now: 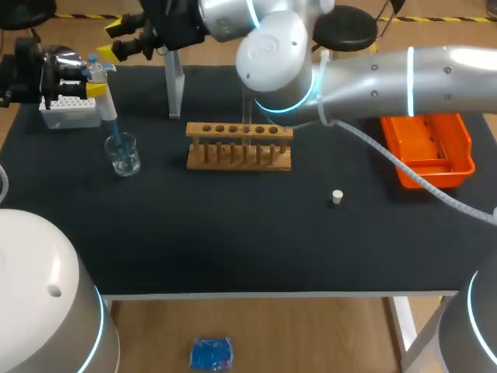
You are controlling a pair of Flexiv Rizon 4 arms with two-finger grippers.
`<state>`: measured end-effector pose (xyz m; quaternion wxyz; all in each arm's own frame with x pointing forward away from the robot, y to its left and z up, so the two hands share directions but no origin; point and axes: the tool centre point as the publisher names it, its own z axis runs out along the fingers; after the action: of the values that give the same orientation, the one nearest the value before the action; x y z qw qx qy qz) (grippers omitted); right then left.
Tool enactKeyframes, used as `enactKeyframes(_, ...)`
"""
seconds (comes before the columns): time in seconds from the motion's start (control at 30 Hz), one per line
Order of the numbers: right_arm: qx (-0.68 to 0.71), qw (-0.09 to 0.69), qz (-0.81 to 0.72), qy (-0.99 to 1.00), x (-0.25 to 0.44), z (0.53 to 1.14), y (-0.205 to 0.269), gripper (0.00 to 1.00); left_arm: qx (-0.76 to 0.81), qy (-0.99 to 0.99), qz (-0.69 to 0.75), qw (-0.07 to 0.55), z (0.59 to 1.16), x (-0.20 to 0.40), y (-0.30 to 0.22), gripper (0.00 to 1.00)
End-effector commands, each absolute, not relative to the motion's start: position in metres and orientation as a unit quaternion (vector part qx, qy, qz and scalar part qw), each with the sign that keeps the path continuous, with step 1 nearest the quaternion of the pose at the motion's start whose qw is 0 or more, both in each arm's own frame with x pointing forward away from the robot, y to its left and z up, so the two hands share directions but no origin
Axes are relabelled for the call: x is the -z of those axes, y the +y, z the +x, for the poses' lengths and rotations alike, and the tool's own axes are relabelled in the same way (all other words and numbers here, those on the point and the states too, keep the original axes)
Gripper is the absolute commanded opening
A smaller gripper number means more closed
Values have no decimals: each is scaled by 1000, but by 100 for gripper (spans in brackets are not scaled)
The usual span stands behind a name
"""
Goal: Invert the test tube, pick up the pipette, mount the tip to pipette, aspirate from beaker and dispense into the tube, eject the tip, return the pipette, and cap with the stopper.
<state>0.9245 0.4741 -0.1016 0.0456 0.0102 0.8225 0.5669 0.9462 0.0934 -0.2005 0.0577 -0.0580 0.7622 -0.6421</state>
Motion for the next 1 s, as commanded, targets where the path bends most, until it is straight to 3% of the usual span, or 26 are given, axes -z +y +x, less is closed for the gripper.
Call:
enactKeyframes(0.03,-539,44,15,841,102,927,485,0,643,762,-57,57,947,201,94,0)
enactKeyframes(1.0,-529,39,21,848,127,939,506,0,643,762,-57,57,947,201,94,0)
